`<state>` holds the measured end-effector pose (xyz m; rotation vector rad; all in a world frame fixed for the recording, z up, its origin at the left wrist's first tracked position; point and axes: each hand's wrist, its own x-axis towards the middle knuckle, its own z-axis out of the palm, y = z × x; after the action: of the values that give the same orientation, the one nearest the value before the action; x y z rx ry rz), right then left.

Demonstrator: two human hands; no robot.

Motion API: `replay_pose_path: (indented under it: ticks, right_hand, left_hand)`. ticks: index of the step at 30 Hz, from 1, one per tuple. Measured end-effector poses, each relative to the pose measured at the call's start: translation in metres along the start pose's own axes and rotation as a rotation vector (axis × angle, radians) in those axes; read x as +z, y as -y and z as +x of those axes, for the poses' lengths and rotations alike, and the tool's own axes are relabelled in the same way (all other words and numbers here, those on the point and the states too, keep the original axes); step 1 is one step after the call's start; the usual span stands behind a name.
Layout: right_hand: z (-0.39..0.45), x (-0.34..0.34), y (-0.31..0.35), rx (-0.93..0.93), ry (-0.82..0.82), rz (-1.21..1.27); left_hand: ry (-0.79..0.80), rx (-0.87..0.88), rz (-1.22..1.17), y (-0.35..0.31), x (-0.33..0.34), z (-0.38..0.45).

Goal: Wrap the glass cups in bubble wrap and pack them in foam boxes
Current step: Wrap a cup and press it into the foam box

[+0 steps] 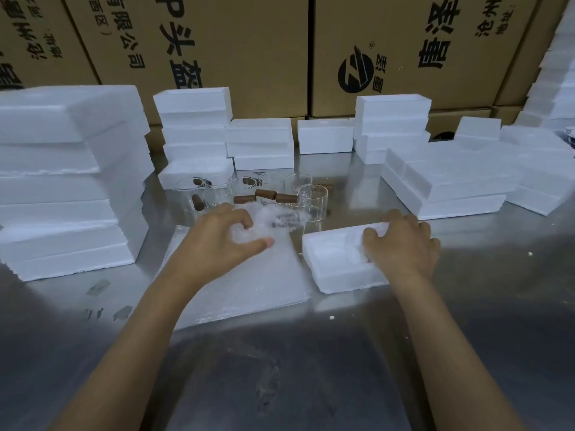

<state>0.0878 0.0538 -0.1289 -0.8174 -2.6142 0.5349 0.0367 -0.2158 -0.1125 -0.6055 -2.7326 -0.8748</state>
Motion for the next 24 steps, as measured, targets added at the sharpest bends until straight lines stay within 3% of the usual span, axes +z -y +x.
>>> replay_pose_path:
  ticks: [3,5,8,10,16,24]
  right_hand:
    - [-0.002,0.002,0.004,-0.033,0.013,-0.042]
    - [0.000,0.001,0.003,-0.029,0.019,-0.016]
    - [0.004,-0.004,0.000,0.027,0.025,0.126]
    - [0.007,-0.006,-0.003,0.069,0.046,0.223]
    - [0.016,-0.003,-0.015,0.135,0.155,0.466]
    - [0.024,0.007,-0.016,0.121,0.167,0.697]
  left_hand:
    - [-0.225,0.022,-0.162,-0.017,0.003,-0.003]
    - [-0.270,0.073,-0.269,-0.035,0.009,-0.006]
    - [-0.131,0.154,-0.263,-0.062,0.028,-0.005]
    - [-0.025,0.173,-0.125,-0.073,0.043,0.002]
    - [0.156,0.090,0.101,-0.072,0.063,0.020]
    - [0.231,0.124,-0.041,-0.057,0.075,0.024]
